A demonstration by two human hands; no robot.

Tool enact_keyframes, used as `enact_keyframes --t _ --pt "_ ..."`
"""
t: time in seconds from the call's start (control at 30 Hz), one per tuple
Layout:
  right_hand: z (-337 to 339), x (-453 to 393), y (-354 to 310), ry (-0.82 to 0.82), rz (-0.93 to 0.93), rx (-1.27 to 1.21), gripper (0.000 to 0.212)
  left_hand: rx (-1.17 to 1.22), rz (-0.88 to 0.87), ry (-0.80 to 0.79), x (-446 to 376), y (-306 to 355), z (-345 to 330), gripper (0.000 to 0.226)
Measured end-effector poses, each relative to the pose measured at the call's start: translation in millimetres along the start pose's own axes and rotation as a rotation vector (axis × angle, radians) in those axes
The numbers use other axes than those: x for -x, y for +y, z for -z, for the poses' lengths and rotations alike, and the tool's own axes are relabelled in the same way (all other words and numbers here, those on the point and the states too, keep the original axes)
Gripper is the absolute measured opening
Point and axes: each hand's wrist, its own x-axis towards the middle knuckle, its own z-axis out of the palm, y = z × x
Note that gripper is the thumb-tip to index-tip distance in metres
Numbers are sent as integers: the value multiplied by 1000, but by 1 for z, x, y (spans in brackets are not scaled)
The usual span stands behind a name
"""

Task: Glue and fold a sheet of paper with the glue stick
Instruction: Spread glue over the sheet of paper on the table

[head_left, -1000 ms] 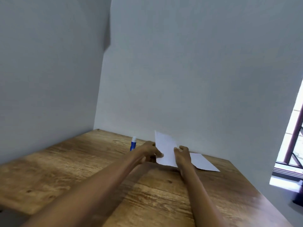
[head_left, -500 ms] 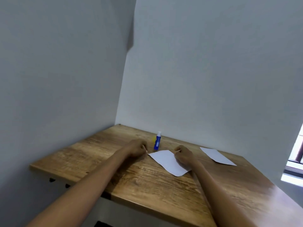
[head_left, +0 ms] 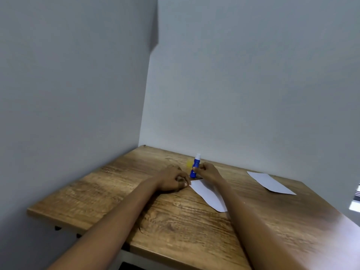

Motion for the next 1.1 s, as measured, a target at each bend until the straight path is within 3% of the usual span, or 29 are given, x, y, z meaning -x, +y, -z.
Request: enact_keyframes --t 0.1,0.17,0.23,0.37,0.53,0.63,0.83,1.1 --pt "8 -2 3 137 19 -58 23 1 0 23 -2 -2 -2 23" --pt "15 0 1 212 51 -224 21 11 -6 36 0 -3 -1 24" --pt "21 5 3 153 101 -368 18 32 -19 47 1 -2 -2 25" --pt "20 15 4 -21 170 -395 21 109 -21 149 7 -3 4 26" --pt "13 22 4 32 223 -522 17 5 -30 162 16 2 0 25" --pt "6 21 3 123 274 -281 23 -66 -27 113 17 6 -1 23" --pt "-3 22 -1 152 305 146 30 -118 -28 54 17 4 -4 31" --pt "-5 19 1 136 337 246 26 -127 2 -30 13 1 -7 34"
